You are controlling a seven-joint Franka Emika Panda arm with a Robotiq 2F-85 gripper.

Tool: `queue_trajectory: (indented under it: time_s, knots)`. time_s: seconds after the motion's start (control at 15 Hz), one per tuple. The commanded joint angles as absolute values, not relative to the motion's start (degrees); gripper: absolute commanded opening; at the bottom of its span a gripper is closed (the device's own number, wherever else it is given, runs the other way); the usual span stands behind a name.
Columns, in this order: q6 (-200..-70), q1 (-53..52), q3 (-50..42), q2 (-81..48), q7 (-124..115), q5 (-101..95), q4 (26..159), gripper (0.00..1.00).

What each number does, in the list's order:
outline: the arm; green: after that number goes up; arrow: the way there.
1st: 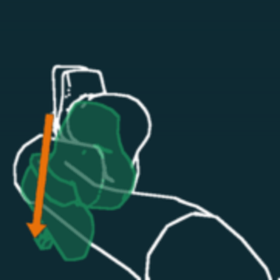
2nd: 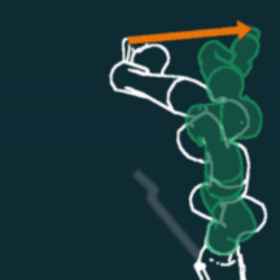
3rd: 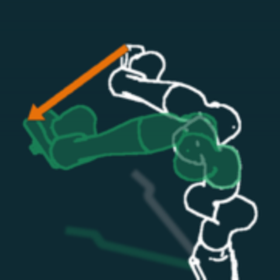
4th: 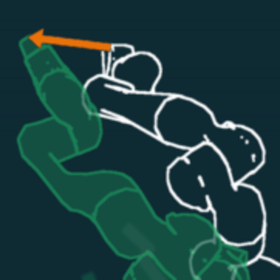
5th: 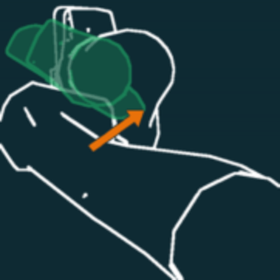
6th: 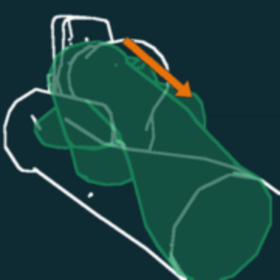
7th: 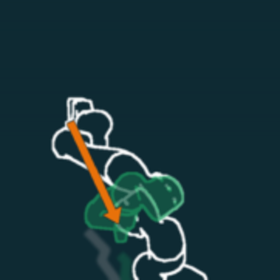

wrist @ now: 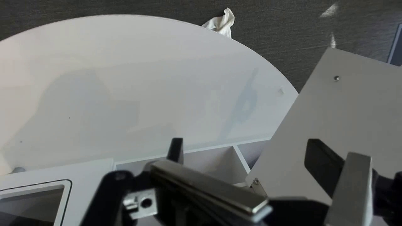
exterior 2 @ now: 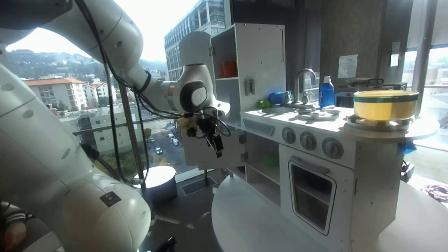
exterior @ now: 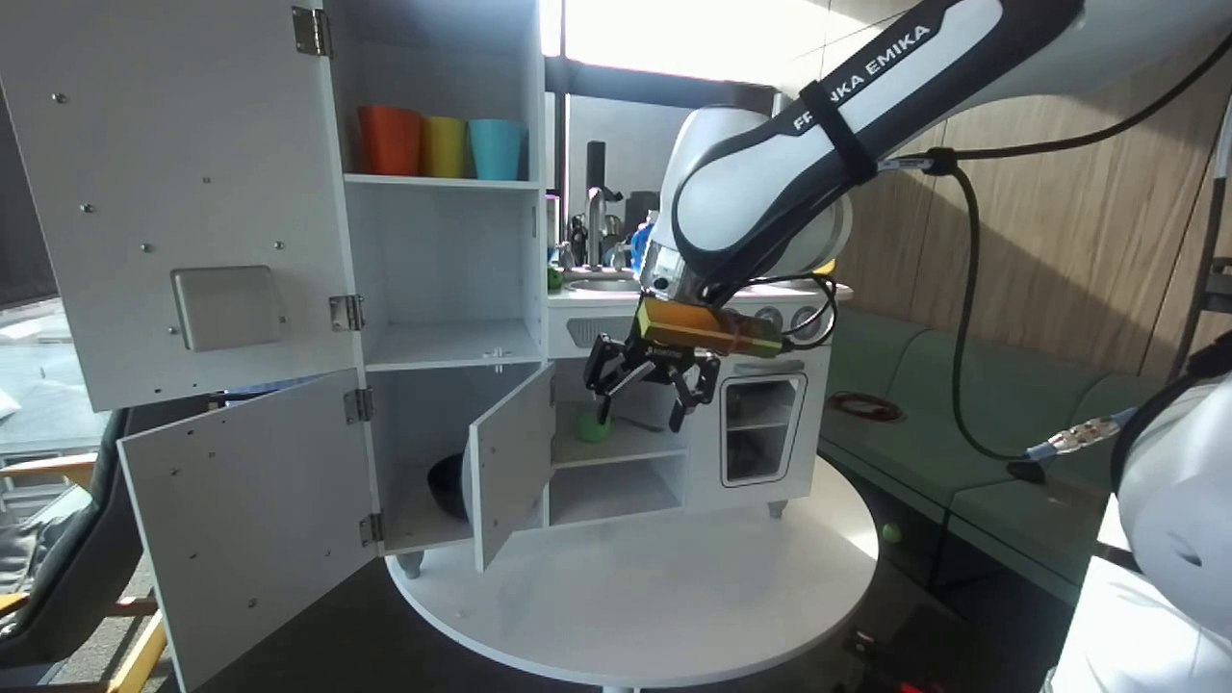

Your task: Open all the kitchen cabinet doors, beginning with the left upper and ending with the right lower door

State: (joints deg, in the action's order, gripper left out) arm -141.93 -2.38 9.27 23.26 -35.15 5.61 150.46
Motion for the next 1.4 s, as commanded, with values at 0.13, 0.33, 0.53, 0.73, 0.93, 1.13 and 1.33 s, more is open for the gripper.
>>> queue_trajectory:
  time_s: [0.13, 0.33, 0.53, 0.73, 0.93, 1.13, 1.33]
  knots:
    - [-139.7, 4.4, 9.2, 21.2, -39.6, 0.7, 149.7, 1.0]
    - [-139.7, 7.7, 7.6, 23.1, -44.7, 1.3, 151.6, 1.0]
    - [-138.9, 10.6, 6.5, 25.1, -50.4, 1.0, 153.4, 1.0]
    - [-140.6, 12.9, 5.5, 28.0, -54.1, -0.3, 156.7, 1.0]
    - [-144.2, 14.9, 3.5, 30.5, -56.1, 0.9, 160.3, 1.0]
    - [-146.5, 17.1, 0.5, 28.3, -57.6, 3.2, 158.3, 1.0]
    - [-148.8, 18.5, -1.8, 27.1, -59.9, 6.4, 158.0, 1.0]
